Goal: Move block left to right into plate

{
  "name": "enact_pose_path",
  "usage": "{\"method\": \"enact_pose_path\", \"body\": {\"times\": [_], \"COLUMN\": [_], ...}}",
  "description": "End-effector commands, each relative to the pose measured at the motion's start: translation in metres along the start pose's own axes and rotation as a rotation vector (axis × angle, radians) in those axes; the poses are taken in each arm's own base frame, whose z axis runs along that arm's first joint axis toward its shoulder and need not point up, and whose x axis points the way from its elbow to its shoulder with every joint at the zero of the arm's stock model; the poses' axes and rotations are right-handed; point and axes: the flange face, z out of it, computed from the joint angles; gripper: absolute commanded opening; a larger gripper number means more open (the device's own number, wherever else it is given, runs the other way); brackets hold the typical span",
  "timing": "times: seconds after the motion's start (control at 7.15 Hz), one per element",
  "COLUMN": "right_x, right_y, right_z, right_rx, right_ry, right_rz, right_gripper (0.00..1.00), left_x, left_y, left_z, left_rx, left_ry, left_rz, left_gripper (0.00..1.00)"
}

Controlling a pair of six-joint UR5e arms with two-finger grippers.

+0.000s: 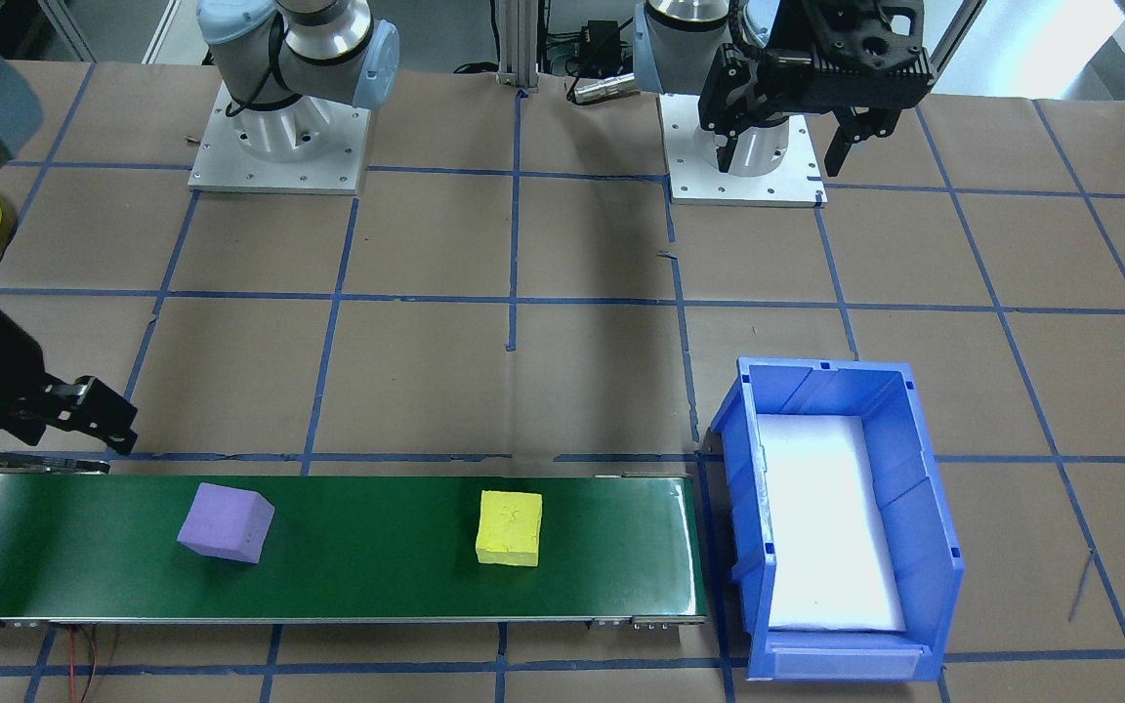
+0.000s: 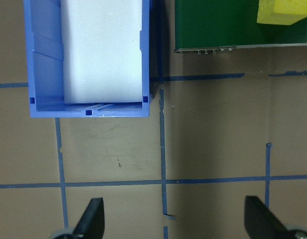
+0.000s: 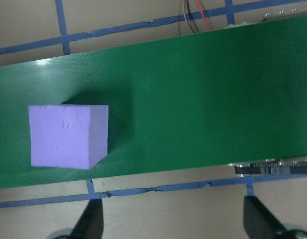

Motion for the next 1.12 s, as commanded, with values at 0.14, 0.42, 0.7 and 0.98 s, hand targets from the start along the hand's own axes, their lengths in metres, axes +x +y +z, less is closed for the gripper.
{"method": "enact_pose_path", "body": {"times": [0.14, 0.42, 0.7, 0.98], "right_x": [0.102, 0.104, 0.106, 0.093], "right_y": [-0.021, -0.022, -0.025, -0.028], "right_z": [0.028, 0.037, 0.046, 0.053], "right_rx": [0.058, 0.044, 0.025, 0.034], "right_ry": [-0.233, -0.247, -0.259, -0.348], "right_rz": [-0.069, -0.029, 0.045, 0.083], "right_gripper": [1.0, 1.0, 1.0, 1.0], "left_x": [-0.037, -0.036, -0.033, -0.037], "left_y": [-0.024, -0.032, -0.051, -0.055], "left_z": [0.04, 0.06, 0.081, 0.084], "left_rx": [-0.016, -0.015, -0.035, -0.055], "left_ry": [0.008, 0.006, 0.024, 0.008], "left_rz": [-0.087, -0.09, -0.07, -0.073], "left_gripper": [1.0, 1.0, 1.0, 1.0]}}
